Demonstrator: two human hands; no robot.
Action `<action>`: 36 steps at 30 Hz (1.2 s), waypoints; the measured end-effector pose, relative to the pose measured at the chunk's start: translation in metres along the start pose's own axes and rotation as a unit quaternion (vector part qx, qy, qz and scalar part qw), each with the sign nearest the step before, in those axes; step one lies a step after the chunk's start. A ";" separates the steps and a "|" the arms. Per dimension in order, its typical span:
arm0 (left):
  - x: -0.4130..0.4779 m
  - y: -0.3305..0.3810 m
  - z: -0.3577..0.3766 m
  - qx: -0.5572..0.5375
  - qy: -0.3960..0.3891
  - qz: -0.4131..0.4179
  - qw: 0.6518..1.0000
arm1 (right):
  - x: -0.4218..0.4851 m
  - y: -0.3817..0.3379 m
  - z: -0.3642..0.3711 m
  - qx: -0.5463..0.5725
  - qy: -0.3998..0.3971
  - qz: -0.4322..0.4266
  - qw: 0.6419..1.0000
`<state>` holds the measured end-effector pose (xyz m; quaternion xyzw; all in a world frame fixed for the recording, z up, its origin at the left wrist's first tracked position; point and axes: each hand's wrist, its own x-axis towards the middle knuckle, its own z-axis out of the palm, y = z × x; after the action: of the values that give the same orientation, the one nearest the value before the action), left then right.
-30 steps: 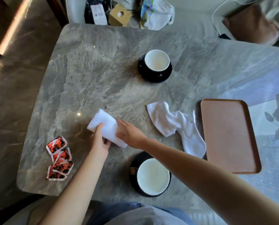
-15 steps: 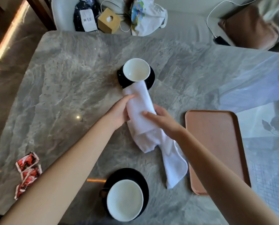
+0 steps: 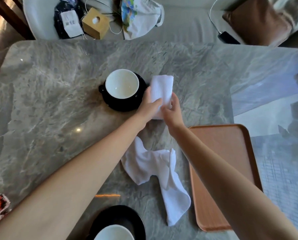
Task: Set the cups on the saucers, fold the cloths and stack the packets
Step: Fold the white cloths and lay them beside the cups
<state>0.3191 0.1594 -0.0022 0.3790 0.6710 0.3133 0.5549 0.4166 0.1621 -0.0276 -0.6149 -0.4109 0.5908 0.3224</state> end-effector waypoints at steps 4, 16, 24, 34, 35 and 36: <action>-0.009 -0.019 0.003 0.233 0.016 0.124 0.964 | 0.017 0.004 0.010 -0.185 0.042 -0.092 0.977; -0.024 -0.056 -0.011 0.613 -0.023 0.184 0.768 | 0.033 0.002 0.017 -0.256 0.041 -0.102 0.960; -0.049 -0.064 -0.016 0.547 -0.068 0.194 0.811 | 0.021 -0.004 0.014 -0.228 0.034 -0.120 0.966; -0.110 -0.099 -0.028 0.500 -0.111 0.185 0.839 | -0.050 0.030 -0.001 -0.186 0.114 -0.099 0.971; -0.117 -0.102 -0.028 0.512 -0.098 0.184 0.833 | -0.061 0.034 -0.003 -0.187 0.098 -0.112 0.971; -0.123 -0.106 -0.029 0.521 -0.086 0.176 0.831 | -0.072 0.038 -0.006 -0.202 0.071 -0.121 0.969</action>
<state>0.2853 -0.0005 -0.0234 0.7489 0.6065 -0.0239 0.2659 0.4299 0.0815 -0.0270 -0.6537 -0.5688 0.4070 0.2890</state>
